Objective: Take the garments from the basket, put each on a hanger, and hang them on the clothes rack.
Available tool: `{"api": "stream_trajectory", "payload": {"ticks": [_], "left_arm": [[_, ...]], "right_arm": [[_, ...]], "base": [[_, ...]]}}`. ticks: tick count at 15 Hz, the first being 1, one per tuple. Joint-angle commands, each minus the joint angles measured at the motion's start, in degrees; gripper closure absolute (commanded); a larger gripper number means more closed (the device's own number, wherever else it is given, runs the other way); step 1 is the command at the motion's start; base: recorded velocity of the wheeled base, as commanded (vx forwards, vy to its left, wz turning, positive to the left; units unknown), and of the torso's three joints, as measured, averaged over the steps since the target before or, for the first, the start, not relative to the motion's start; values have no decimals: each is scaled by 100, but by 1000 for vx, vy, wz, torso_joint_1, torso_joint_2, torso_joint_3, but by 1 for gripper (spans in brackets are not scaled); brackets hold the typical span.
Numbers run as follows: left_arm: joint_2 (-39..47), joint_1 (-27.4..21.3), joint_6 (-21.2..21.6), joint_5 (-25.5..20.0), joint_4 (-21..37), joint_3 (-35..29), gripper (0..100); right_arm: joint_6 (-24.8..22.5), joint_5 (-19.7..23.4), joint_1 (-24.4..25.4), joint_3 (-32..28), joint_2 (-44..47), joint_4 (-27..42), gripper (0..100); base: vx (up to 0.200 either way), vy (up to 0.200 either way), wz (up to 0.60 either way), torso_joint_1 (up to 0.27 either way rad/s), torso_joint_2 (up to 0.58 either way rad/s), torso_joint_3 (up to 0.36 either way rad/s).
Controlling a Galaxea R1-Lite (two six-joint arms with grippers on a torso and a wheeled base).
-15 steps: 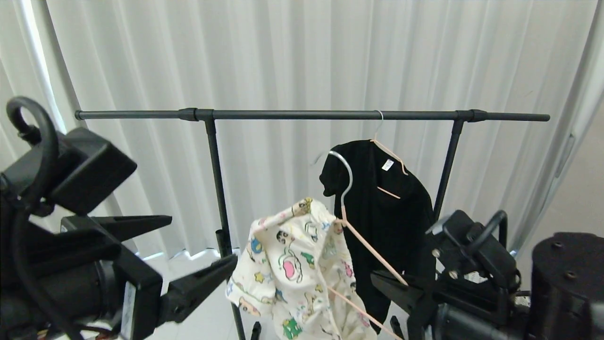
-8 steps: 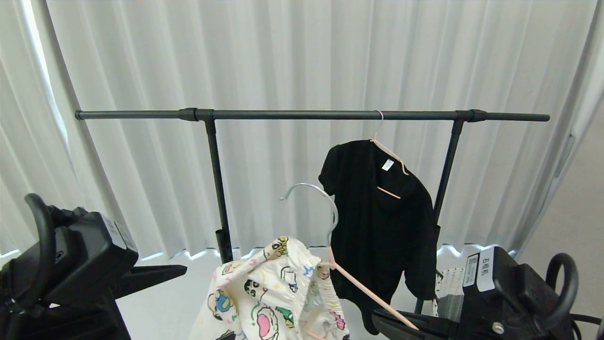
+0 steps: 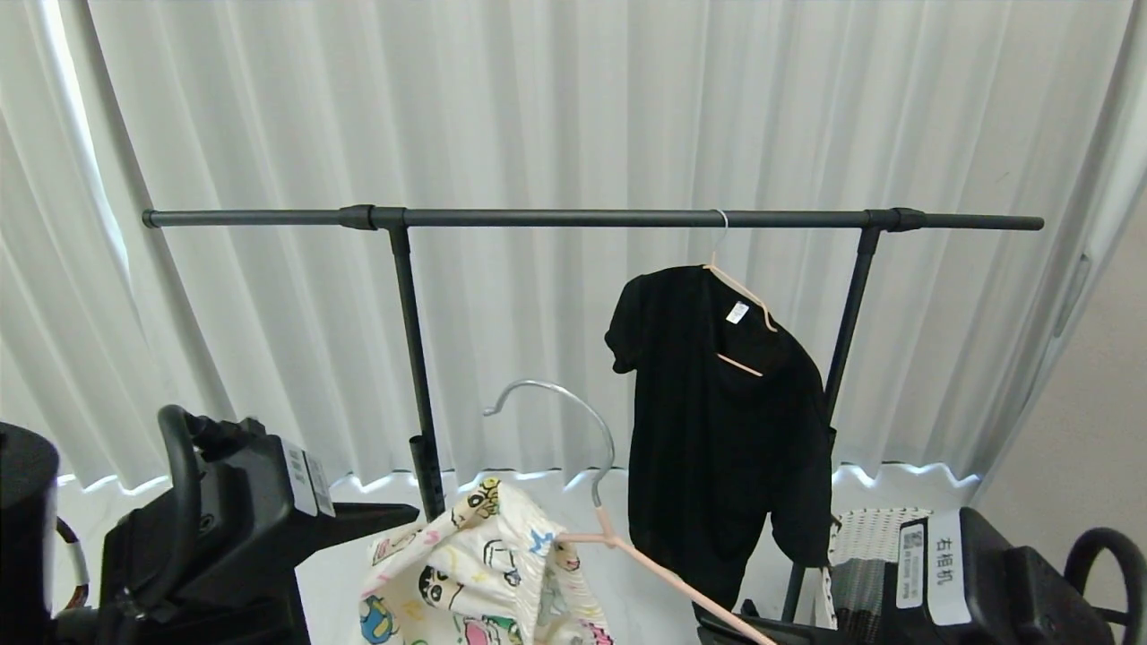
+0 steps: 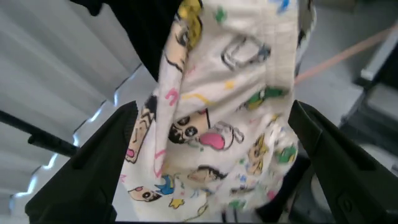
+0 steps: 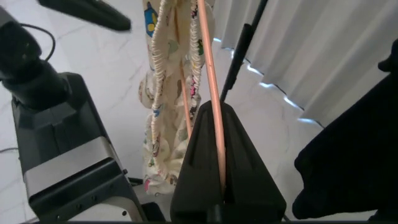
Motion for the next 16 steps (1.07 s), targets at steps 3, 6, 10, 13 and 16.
{"api": "stream_trajectory", "payload": {"ticks": [3,6,10,13,16], "left_arm": [[681,630,103,-520,-641,70,0],[725,586,551,-1241,-905,430,0],[804,771,1087,-1522,-922,492,100],[822,779,1087,-1522,-913,316,100],[796,762,1096,-1522,-913,298,100]], "right_arm": [[-115,5,375,-6,-62,-1,100],[-124,-4,454,-33,-71,-1,100],[-133,-4,454,-33,-106,-1,100],[-124,-4,454,-15,-88,-1,100],[-115,-13,427,3,-71,-1,100]], "base": [[0,0,0,0,0,0],[0,0,0,0,0,0],[0,0,0,0,0,0],[0,0,0,0,0,0],[0,0,0,0,0,0]]}}
